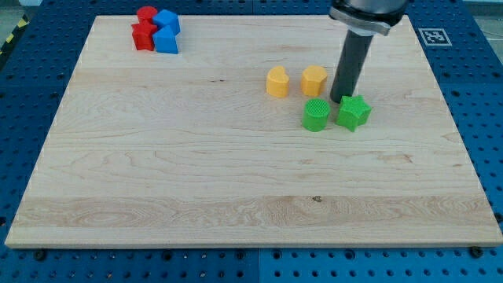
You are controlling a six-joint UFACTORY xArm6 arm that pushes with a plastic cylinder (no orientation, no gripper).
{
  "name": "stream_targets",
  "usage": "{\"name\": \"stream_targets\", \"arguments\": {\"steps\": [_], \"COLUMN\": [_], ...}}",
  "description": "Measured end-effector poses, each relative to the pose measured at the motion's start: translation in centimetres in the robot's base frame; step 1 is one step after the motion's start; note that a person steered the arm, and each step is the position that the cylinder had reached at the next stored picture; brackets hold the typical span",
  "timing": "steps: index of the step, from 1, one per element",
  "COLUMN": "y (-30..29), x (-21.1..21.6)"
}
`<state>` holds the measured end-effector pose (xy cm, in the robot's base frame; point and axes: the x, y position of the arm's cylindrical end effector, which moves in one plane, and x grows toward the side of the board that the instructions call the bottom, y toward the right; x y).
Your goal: Move green blocks diagonally below
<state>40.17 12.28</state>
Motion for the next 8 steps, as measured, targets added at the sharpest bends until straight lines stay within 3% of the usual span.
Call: {"name": "stream_targets", "arguments": {"steps": [2,5,6,8], "y": [-0.9,8.0,8.1,1.9], "x": [-0.7,-0.8,1.0,2.9]}}
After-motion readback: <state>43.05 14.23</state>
